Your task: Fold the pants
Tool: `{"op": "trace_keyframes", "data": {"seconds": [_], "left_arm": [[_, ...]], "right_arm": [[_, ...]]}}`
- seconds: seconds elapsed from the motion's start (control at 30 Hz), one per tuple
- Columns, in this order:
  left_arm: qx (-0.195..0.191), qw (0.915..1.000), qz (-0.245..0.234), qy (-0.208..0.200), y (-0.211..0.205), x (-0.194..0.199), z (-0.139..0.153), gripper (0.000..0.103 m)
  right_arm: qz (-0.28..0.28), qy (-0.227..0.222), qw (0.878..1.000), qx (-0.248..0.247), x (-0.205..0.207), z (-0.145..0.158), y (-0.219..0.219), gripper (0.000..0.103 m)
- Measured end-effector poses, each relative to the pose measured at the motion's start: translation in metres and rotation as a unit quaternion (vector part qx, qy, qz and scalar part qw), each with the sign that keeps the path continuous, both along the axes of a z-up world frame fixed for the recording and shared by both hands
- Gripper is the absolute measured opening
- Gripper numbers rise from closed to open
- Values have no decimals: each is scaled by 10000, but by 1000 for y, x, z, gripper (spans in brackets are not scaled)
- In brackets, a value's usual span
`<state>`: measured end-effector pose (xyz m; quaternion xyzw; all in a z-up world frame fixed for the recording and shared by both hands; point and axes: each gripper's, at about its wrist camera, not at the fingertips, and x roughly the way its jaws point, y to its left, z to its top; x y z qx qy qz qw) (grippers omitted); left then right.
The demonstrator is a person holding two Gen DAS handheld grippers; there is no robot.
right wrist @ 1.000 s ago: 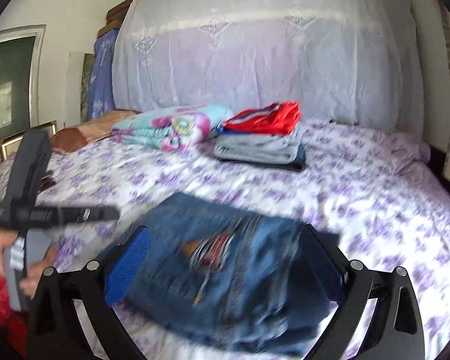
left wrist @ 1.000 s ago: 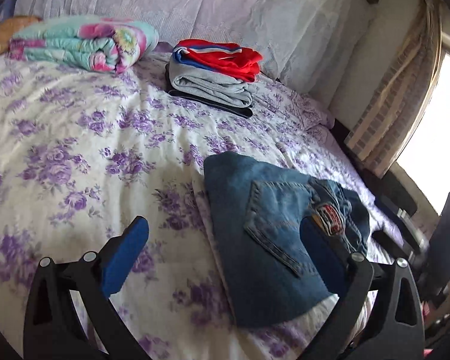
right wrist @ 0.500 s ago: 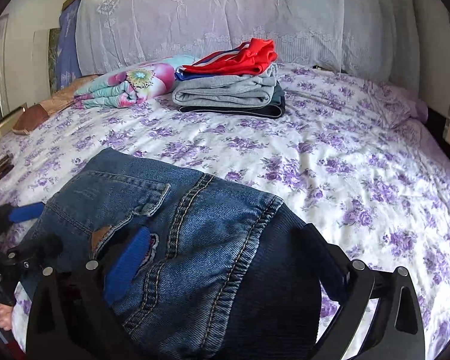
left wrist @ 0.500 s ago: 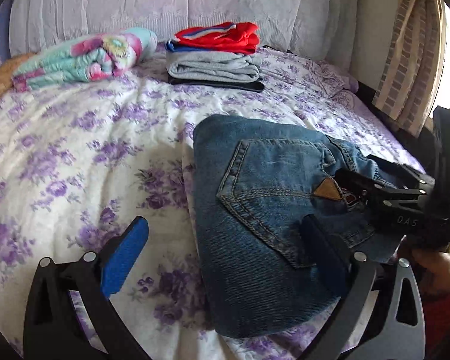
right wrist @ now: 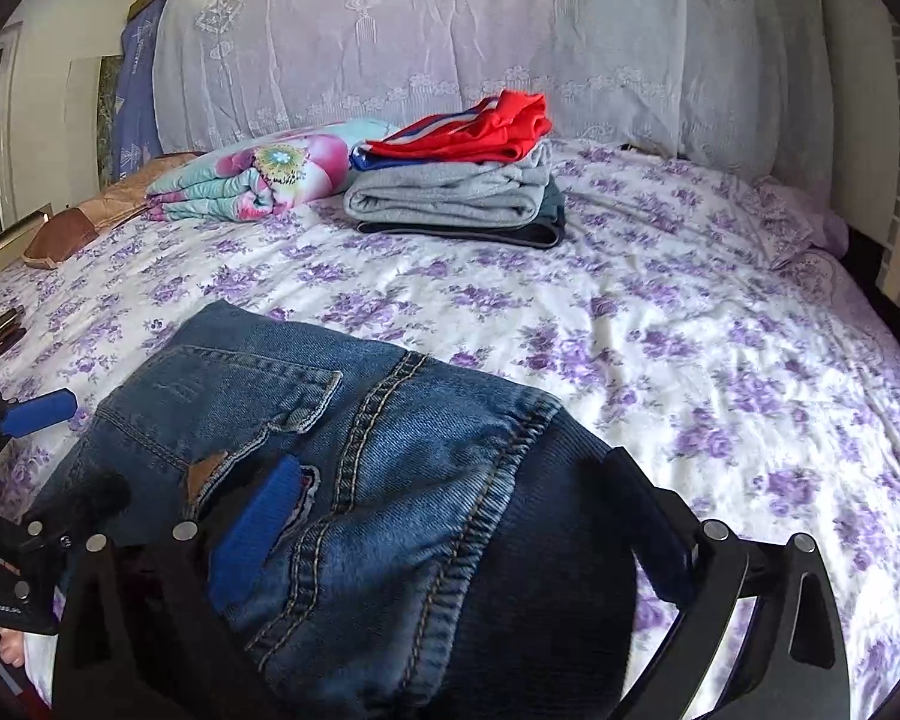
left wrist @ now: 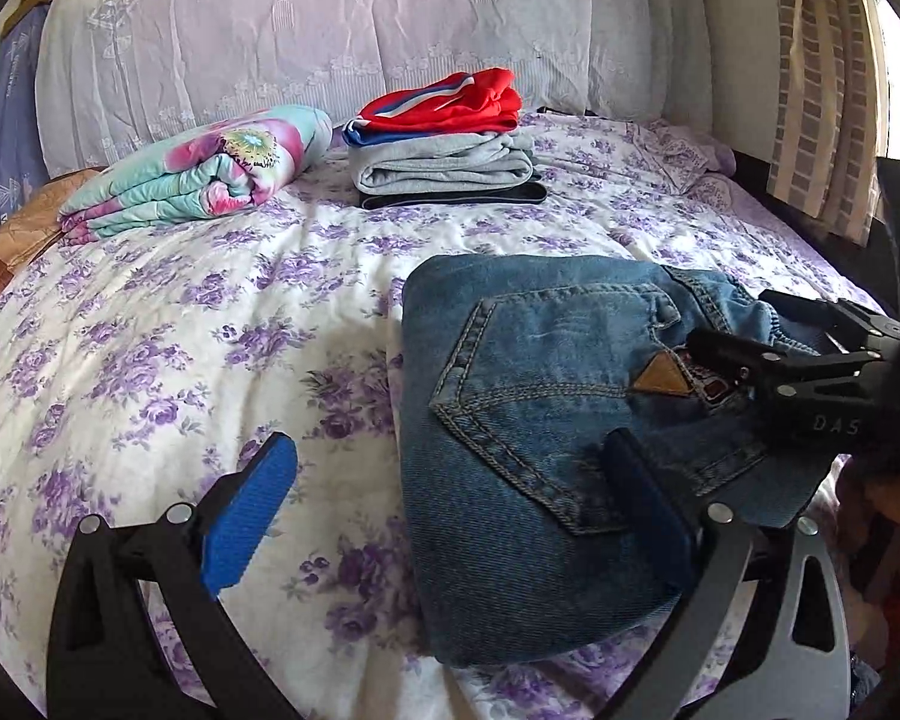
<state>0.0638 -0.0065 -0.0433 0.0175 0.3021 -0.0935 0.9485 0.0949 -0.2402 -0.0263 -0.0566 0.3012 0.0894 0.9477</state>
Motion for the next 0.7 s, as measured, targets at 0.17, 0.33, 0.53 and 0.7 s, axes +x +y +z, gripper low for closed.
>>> {"op": "trace_keyframes", "data": {"seconds": [0.17, 0.33, 0.53, 0.7], "left_arm": [[-70, 10000, -2, 35, 1, 0, -1, 99], [-23, 10000, -1, 7, 0, -1, -1, 99], [55, 10000, 9, -38, -2, -2, 0, 99], [143, 9998, 44, -93, -5, -3, 1, 99]], "right_arm": [[16, -318, 9994, 125, -36, 17, -4, 100], [-26, -193, 9990, -402, -50, -4, -3, 100], [62, 274, 9986, 448, -39, -15, -23, 100], [103, 346, 9975, 611, -39, -18, -25, 100]]}}
